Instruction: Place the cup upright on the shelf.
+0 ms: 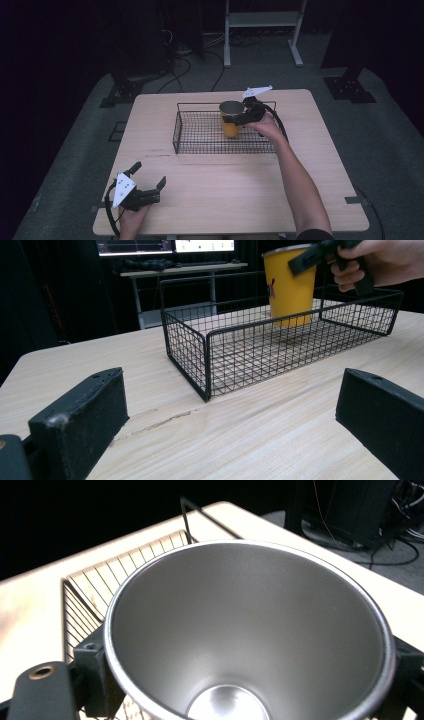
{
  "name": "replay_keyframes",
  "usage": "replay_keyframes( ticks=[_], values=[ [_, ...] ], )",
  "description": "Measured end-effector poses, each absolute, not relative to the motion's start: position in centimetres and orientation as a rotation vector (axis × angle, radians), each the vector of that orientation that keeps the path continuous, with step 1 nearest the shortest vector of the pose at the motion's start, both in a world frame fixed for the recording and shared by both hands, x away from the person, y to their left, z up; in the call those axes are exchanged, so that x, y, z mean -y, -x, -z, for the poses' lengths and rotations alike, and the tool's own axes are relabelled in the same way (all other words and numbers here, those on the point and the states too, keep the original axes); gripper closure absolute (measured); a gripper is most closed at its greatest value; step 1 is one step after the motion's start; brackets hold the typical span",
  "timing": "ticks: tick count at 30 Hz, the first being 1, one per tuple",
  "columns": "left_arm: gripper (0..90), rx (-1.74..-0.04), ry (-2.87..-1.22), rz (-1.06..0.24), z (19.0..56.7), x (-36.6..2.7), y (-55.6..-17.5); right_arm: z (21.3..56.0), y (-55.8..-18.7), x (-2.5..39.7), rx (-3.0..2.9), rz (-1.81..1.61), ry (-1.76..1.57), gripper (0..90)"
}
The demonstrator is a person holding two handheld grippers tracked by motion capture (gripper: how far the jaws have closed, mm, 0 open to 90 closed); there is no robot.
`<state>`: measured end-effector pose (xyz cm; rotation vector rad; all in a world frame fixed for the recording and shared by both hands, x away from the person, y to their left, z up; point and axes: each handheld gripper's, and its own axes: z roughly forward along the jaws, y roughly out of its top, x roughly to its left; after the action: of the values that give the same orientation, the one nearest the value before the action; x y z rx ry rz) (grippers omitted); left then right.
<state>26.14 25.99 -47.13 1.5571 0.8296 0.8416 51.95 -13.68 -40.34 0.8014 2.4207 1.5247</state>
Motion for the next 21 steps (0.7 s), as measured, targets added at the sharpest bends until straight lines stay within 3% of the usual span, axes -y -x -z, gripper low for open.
replay_keyframes(
  ticks=[21],
  values=[
    [0.0,-0.83,-1.555,-0.841,47.1,-26.0,-26.1,41.9,-51.8,12.7,-2.48,-1.386,-0.733,10.0]
  ],
)
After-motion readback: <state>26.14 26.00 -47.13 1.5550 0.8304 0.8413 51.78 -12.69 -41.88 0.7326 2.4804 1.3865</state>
